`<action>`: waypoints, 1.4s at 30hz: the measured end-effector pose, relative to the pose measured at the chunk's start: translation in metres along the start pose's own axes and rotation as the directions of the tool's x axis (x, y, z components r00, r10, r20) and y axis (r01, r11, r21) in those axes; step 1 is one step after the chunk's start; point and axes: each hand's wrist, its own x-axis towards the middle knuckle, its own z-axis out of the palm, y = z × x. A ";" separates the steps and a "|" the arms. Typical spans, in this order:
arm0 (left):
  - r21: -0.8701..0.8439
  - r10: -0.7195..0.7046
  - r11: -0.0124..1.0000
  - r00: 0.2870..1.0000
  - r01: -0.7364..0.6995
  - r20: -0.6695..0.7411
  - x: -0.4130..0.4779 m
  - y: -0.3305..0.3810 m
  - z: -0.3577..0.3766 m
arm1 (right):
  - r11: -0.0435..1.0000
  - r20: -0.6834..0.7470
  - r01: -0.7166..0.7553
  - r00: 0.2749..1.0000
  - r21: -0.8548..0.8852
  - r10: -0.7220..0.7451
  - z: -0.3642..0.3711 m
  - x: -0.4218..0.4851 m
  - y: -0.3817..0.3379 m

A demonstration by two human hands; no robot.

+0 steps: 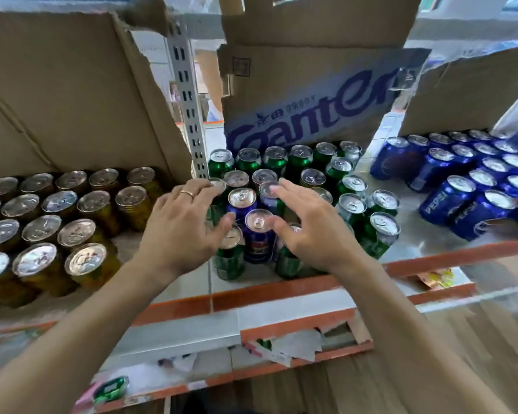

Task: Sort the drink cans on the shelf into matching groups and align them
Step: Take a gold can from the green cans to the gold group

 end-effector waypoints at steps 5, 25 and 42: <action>0.044 -0.042 0.998 0.999 0.043 -0.022 -0.016 0.046 0.011 | 0.999 0.013 -0.019 1.000 0.030 0.018 -0.025 -0.028 0.036; 0.092 -0.110 0.989 0.993 0.112 -0.032 -0.074 0.093 0.041 | 0.993 0.072 0.017 0.997 0.120 -0.026 -0.028 -0.073 0.063; 0.071 -0.093 0.993 0.995 0.095 -0.032 -0.001 0.024 0.031 | 0.994 0.099 -0.026 0.995 0.104 0.015 -0.011 0.008 0.051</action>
